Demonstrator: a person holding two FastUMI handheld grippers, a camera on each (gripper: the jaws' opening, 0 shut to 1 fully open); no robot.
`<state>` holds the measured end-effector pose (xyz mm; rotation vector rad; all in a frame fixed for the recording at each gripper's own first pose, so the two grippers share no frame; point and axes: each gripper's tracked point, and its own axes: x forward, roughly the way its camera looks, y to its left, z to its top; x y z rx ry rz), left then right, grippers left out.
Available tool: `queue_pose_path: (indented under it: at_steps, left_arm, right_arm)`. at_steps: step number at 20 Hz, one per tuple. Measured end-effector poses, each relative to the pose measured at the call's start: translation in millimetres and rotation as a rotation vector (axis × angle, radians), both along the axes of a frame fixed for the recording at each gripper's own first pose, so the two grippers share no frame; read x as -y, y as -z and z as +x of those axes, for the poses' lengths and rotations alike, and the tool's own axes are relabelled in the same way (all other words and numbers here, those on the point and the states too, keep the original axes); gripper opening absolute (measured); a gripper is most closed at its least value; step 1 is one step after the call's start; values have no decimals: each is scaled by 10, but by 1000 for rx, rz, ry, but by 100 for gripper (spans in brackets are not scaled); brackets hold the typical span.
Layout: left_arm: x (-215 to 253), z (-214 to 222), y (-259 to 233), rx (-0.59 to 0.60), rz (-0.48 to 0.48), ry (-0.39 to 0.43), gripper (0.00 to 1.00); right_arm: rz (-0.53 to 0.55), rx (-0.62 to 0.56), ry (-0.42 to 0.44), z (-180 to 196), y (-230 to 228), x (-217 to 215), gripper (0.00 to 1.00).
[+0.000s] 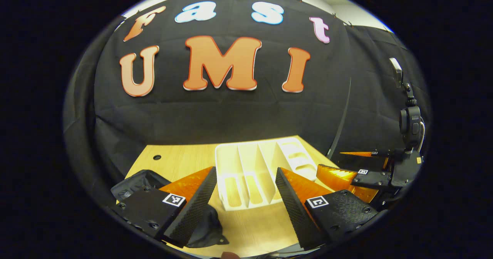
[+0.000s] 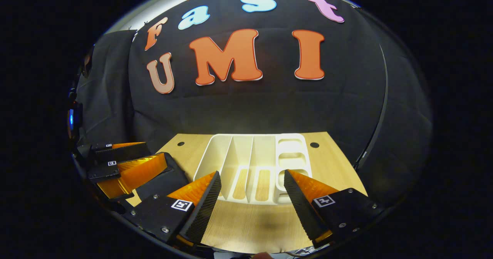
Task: Open the schoolbag, grab two books from the bookshelf and put them into the schoolbag.
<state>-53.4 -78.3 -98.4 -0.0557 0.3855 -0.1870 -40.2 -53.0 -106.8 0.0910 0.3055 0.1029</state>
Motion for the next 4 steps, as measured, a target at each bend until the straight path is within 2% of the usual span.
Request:
queue_pose_path:
  at_steps: [2, 4]
  left_arm:
    - [22, -66, -109, 57, -17, -17, 98]
    - [-11, -105, -195, 121, 5, -45, 98]
  right_arm:
    - [-19, 59, 11, -15, -157, 121, 98]
    - [-35, 108, 17, -31, -289, 204, 98]
